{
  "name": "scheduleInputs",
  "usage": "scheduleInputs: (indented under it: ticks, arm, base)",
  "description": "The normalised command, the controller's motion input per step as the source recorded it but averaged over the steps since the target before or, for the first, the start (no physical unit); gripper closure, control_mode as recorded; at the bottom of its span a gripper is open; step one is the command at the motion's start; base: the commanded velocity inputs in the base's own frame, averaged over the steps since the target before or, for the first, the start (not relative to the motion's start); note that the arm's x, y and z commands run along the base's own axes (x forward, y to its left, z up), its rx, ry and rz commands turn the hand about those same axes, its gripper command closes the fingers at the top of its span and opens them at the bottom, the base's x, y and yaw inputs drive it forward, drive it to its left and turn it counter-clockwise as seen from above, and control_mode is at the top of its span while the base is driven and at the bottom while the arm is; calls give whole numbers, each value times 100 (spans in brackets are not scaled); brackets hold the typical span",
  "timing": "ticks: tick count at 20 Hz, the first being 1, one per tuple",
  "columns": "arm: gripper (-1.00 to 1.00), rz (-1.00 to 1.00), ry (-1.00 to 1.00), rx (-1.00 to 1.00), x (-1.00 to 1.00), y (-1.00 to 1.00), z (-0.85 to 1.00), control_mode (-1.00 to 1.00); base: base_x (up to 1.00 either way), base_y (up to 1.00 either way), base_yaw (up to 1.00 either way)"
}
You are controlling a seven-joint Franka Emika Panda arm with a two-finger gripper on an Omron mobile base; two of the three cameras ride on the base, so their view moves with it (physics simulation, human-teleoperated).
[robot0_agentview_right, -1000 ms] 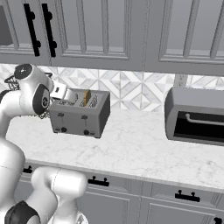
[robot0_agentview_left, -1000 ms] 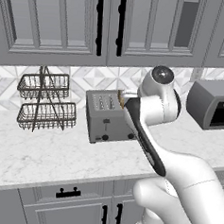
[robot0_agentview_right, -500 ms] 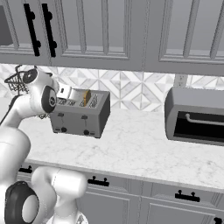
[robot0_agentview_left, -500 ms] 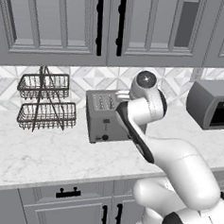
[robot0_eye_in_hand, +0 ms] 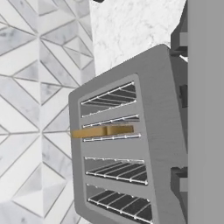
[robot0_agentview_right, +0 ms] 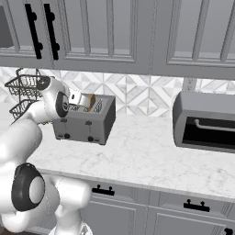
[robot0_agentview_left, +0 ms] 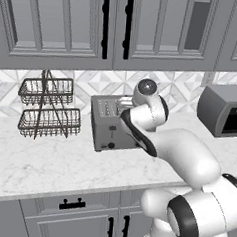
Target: Start the toaster. Once the lever pops up, take the bread to the plate on the dining counter.
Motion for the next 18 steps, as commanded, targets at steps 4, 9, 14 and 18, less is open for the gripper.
scheduleInputs:
  ticks: [4, 9, 14, 18]
  arm:
    - [-100, 0, 0, 0, 39, 0, -24, -100]
    - [-100, 0, 0, 0, 39, 0, -22, -100]
    - [-100, 0, 0, 0, 34, 0, -11, -100]
    - [-100, 0, 0, 0, 34, 0, -13, -100]
  base:
    - [0, 0, 0]
    - [0, 0, 0]
    - [0, 0, 0]
    - [0, 0, 0]
